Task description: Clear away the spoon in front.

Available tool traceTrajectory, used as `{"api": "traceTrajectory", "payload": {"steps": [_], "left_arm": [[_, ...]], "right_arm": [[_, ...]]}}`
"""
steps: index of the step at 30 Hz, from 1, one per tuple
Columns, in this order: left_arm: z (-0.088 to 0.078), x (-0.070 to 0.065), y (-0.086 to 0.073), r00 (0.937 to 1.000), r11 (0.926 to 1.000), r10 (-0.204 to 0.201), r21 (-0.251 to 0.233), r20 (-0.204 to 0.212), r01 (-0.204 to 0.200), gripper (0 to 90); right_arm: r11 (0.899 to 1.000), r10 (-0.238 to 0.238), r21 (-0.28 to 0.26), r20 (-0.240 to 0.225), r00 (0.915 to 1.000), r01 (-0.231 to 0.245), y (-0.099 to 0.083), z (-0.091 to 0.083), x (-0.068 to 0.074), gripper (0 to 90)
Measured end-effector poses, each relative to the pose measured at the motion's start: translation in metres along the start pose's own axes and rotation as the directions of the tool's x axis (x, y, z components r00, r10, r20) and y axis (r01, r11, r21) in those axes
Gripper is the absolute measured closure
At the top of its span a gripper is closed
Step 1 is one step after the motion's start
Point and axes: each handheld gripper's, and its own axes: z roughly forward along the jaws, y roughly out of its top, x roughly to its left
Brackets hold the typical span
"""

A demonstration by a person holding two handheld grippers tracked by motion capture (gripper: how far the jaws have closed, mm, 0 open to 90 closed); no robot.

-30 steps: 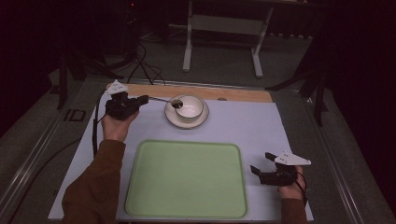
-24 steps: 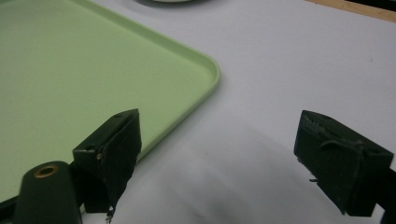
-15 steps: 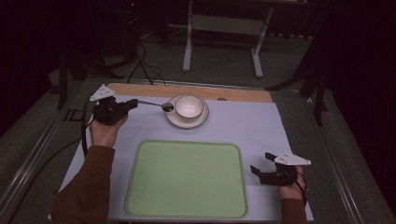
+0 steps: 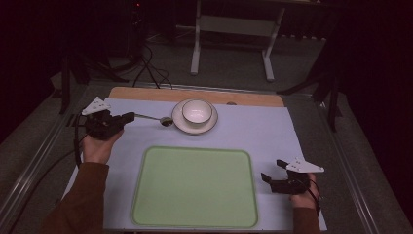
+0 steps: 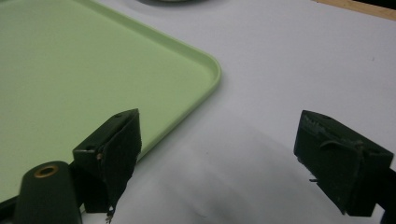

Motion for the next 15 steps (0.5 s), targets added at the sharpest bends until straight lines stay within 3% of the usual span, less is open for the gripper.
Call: {"api": "traceTrajectory", "payload": {"steps": [5,11,15], "left_arm": [[-0.007,-0.001,-0.007,1.0000,0.9999,0.002,0.013,0.006,-0.002,89.5],[-0.013,-0.004,-0.014,0.9995,0.9980,0.032,0.054,0.004,-0.032,89.5],[-0.018,-0.004,-0.019,0.9997,0.9979,0.021,0.061,0.009,-0.021,89.5]], "right_arm": [[1.000,0.000,0.000,0.000,1.0000,0.000,0.000,0.000,0.000,14.6],[1.000,-0.001,0.004,-0.004,1.0000,0.001,0.000,0.001,0.000,14.7],[1.000,0.000,0.005,-0.003,1.0000,0.000,0.000,0.001,0.000,14.6]]}}
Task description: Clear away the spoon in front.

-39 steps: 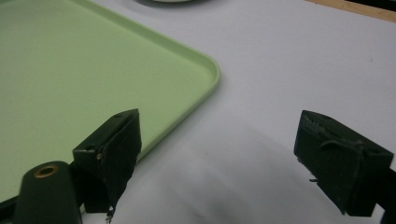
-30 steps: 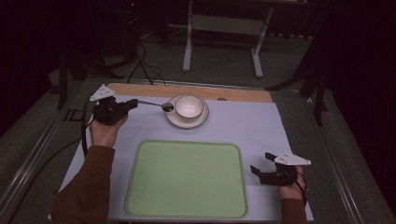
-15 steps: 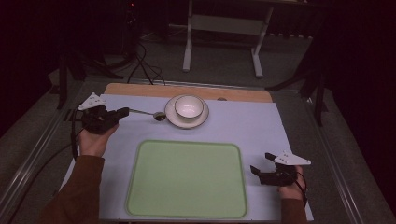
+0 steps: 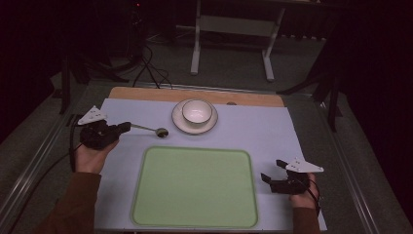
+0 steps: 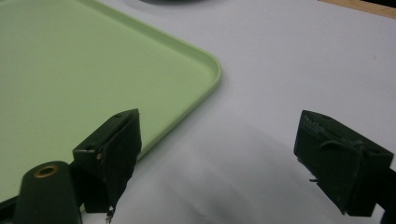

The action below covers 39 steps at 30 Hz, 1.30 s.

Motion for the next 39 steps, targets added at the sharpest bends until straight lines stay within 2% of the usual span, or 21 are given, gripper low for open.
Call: {"api": "traceTrajectory", "payload": {"steps": [5,11,12,17,21,27,28,32,36,39], "left_arm": [[-0.007,-0.001,-0.005,1.0000,1.0000,-0.002,0.000,0.003,0.002,89.5],[-0.019,-0.003,-0.014,0.9997,0.9998,-0.021,-0.006,0.012,0.021,89.5],[-0.021,-0.003,-0.017,0.9992,0.9994,-0.035,-0.005,0.021,0.035,89.5],[-0.019,-0.006,-0.026,0.9987,0.9982,-0.048,0.037,0.019,0.047,89.5],[-0.013,-0.005,-0.025,0.9984,0.9972,-0.057,0.049,0.002,0.057,89.5],[-0.001,-0.002,-0.016,0.9971,0.9971,-0.075,-0.007,-0.010,0.075,89.1],[0.004,0.000,-0.015,0.9955,0.9949,-0.095,-0.035,-0.005,0.095,89.2],[0.017,0.006,-0.013,0.9891,0.9851,-0.147,-0.089,0.008,0.147,89.0],[0.029,0.009,-0.008,0.9853,0.9779,-0.171,-0.121,0.007,0.170,88.7],[0.038,0.007,-0.002,0.9871,0.9780,-0.160,-0.135,0.005,0.159,88.6]], "right_arm": [[1.000,0.001,0.001,0.000,1.0000,-0.001,0.000,0.000,0.000,14.6],[1.000,-0.001,0.004,0.001,1.0000,0.001,0.000,0.001,0.000,14.6],[1.000,-0.001,0.004,0.001,1.0000,0.001,0.000,0.001,0.000,14.6],[1.000,-0.006,0.012,-0.001,1.0000,0.006,0.000,0.002,0.000,14.6],[1.000,-0.006,0.013,0.001,1.0000,0.006,0.000,0.003,0.000,14.7],[1.000,-0.006,0.014,0.002,1.0000,0.006,0.000,0.002,0.000,14.7],[1.000,-0.006,0.014,0.003,1.0000,0.006,0.000,0.002,0.000,14.6],[1.000,-0.005,0.012,0.003,1.0000,0.005,0.000,0.001,0.000,14.6],[1.000,-0.004,0.013,0.002,1.0000,0.004,0.000,0.002,0.000,14.7],[1.000,-0.005,0.015,0.000,1.0000,0.005,0.000,0.002,0.000,14.7]]}}
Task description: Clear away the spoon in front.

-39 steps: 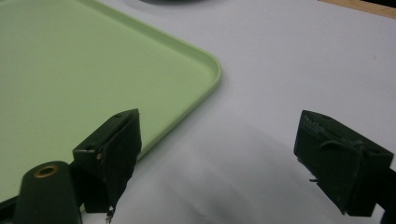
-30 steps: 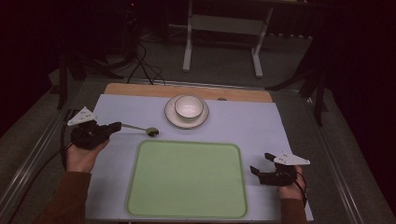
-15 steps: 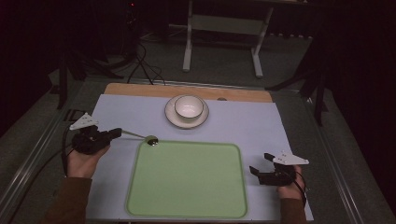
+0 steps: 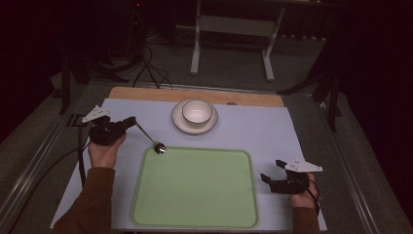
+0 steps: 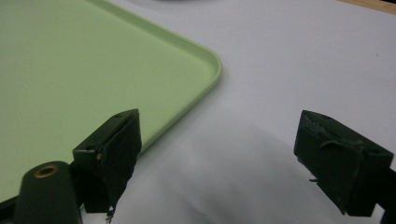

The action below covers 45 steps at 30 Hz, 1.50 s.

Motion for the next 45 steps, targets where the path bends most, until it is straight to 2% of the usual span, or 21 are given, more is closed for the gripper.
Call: {"api": "traceTrajectory", "payload": {"steps": [4,6,14,19,36,41,45], "left_arm": [[0.010,-0.002,0.004,0.9997,0.9998,-0.019,-0.007,0.017,0.019,89.2],[0.012,-0.004,0.006,0.9996,0.9999,-0.013,-0.003,0.025,0.013,89.4],[0.008,-0.004,0.008,0.9986,0.9997,-0.013,0.023,0.051,0.012,89.5],[-0.001,-0.007,0.010,0.9966,0.9991,-0.012,0.042,0.081,0.008,89.4],[-0.026,-0.024,0.008,0.9925,0.9956,0.040,0.079,0.115,-0.050,89.4],[-0.033,-0.025,0.006,0.9922,0.9945,0.038,0.093,0.119,-0.049,89.4],[-0.039,-0.030,0.003,0.9883,0.9892,0.042,0.133,0.147,-0.062,89.4]], "right_arm": [[1.000,0.002,-0.003,0.003,1.0000,-0.002,0.000,-0.001,0.000,14.6],[1.000,0.001,-0.003,0.002,1.0000,-0.001,0.000,-0.001,0.000,14.7],[1.000,0.000,-0.001,-0.001,1.0000,0.000,0.000,0.000,0.000,14.7],[1.000,-0.001,0.000,-0.001,1.0000,0.001,0.000,0.000,0.000,14.7],[1.000,-0.004,0.004,-0.003,1.0000,0.004,0.000,0.000,0.000,14.7],[1.000,-0.005,0.005,-0.003,1.0000,0.005,0.000,0.001,0.000,14.6],[1.000,-0.005,0.008,-0.003,1.0000,0.005,0.000,0.001,0.000,14.7]]}}
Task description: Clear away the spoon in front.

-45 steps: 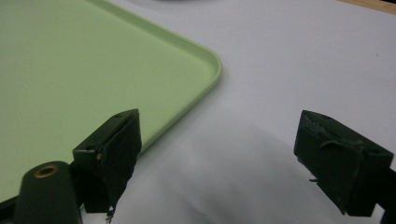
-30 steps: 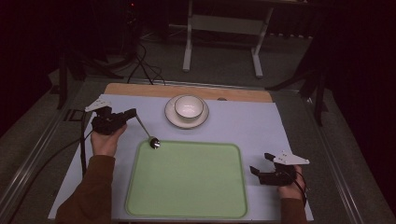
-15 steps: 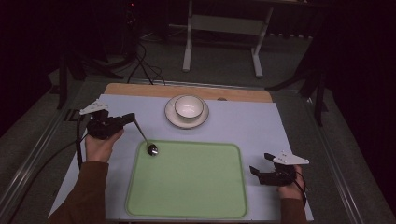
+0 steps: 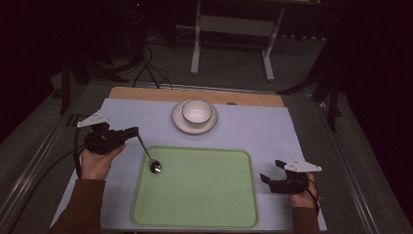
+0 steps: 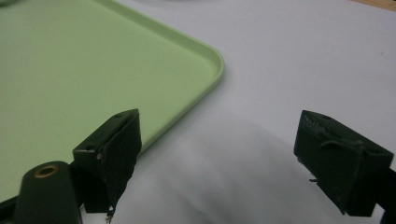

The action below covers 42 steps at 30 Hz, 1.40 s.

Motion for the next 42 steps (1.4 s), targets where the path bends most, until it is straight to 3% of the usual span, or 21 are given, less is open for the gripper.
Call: {"api": "traceTrajectory", "payload": {"steps": [3,6,7,13,16,21,29,42], "left_arm": [[0.001,-0.004,-0.004,0.9996,0.9979,-0.008,0.064,0.025,0.006,89.5],[0.001,-0.005,-0.006,0.9994,0.9960,-0.015,0.088,0.030,0.012,89.6],[0.004,-0.006,-0.008,0.9978,0.9910,-0.037,0.131,0.055,0.030,89.6],[0.018,-0.003,-0.010,0.9999,0.9882,-0.015,0.152,-0.005,0.015,87.6],[0.033,-0.002,-0.018,0.9997,0.9865,-0.018,0.163,0.014,0.016,87.2],[0.045,-0.002,-0.034,0.9962,0.9923,-0.039,0.120,0.078,0.030,86.5],[0.042,0.001,-0.048,0.9960,0.9975,-0.017,0.070,0.087,0.011,84.7],[0.052,0.014,-0.061,0.9948,0.9959,-0.018,0.090,0.100,0.009,81.4]], "right_arm": [[1.000,0.001,-0.002,0.000,1.0000,-0.001,0.000,0.000,0.000,14.7],[1.000,0.003,-0.002,-0.001,1.0000,-0.003,0.000,0.000,0.000,14.7],[1.000,0.002,0.000,-0.002,1.0000,-0.002,0.000,0.000,0.000,14.7],[1.000,0.002,0.005,-0.002,1.0000,-0.002,0.000,0.001,0.000,14.7],[1.000,0.004,0.005,-0.003,1.0000,-0.004,0.000,0.000,0.000,14.7],[1.000,0.005,0.001,-0.002,1.0000,-0.005,0.000,0.000,-0.001,14.6],[1.000,0.000,0.002,0.000,1.0000,0.000,0.000,-0.001,0.000,14.7],[1.000,-0.010,0.012,-0.005,0.9999,0.010,0.001,0.002,0.001,14.7]]}}
